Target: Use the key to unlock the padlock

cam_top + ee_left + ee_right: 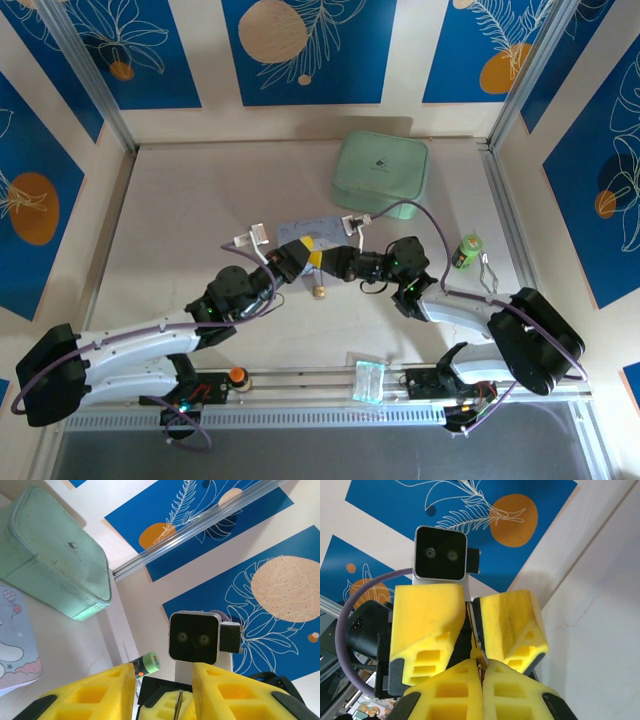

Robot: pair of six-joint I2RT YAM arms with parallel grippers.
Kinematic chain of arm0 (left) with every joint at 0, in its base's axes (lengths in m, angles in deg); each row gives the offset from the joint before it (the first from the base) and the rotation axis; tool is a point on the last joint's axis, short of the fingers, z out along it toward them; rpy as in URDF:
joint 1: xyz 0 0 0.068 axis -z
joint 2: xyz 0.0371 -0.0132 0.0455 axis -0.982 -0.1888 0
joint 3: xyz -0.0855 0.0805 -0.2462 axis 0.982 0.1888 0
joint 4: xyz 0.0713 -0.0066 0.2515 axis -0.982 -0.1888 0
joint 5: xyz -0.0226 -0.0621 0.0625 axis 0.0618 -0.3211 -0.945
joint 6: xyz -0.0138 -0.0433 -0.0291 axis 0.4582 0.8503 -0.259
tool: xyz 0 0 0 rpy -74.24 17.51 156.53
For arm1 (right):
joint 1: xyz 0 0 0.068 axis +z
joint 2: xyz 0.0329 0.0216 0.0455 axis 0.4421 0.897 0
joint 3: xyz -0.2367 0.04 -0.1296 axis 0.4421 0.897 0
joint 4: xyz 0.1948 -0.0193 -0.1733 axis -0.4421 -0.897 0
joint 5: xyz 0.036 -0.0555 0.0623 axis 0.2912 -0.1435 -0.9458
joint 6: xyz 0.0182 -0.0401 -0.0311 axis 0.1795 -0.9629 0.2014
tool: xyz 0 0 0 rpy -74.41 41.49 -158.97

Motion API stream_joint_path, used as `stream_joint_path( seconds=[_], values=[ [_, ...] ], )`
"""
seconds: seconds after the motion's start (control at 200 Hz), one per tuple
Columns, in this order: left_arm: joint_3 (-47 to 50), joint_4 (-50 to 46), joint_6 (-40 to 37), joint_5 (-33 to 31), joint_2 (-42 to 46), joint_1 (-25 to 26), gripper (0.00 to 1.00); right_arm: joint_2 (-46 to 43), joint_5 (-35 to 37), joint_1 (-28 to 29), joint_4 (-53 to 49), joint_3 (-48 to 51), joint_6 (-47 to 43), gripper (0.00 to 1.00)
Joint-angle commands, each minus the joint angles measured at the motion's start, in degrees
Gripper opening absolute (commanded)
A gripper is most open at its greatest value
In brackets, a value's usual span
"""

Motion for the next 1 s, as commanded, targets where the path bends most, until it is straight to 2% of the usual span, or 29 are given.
stream_joint_path(
  seconds=[0.0, 0.115, 0.275, 0.51, 0.625, 0.725, 0.775, 0.87, 0.925, 0.991],
  values=[
    [-0.42, -1.76, -1.44, -1.52, 2.44, -0.8, 0.35, -0.14, -2.07, -0.2, -2.91, -2.1, -0.67, 0.03],
    [-1.41, -6.2, -1.93, -1.31, 4.0, -1.48, 0.3, -0.44, -2.85, -0.2, -8.09, -3.05, -1.96, 0.02],
    [-3.03, -10.07, -2.5, -0.19, 4.16, -1.66, 0.18, -0.23, -3.81, -0.29, -8.54, -3.31, -1.88, 0.02],
    [-3.07, -11.46, -0.42, 1.95, 3.41, -2.79, 0.18, 0.68, -6.07, -0.2, -11.1, -4.76, -2.78, 0.02],
    [-3.36, -12.09, -0.13, 2.73, 3.24, -3.07, 0.0, 0.63, -6.07, -0.46, -11.9, -4.75, -2.99, 0.02],
    [-4.31, -13.76, -0.63, 3.45, 3.11, -3.15, 0.0, 0.66, -6.17, -0.64, -13.74, -5.31, -3.73, 0.03],
    [-4.66, -14.01, -0.39, 3.93, 2.93, -3.15, 0.0, 0.55, -5.9, -0.8, -14.02, -5.38, -3.59, 0.11],
    [-4.49, -13.49, 0.81, 3.59, 2.87, -3.09, 0.0, 0.15, -4.57, -1.28, -13.22, -4.89, -2.25, 0.47],
    [-4.03, -12.94, 1.66, 2.2, 3.22, -3.16, 0.0, -0.4, -2.44, -1.34, -10.68, -3.65, -0.91, 0.57],
    [-3.27, -11.5, 2.8, -0.08, 3.56, -3.16, 0.0, -0.66, 0.0, -1.19, -6.93, -2.53, 0.94, 0.59]
  ],
)
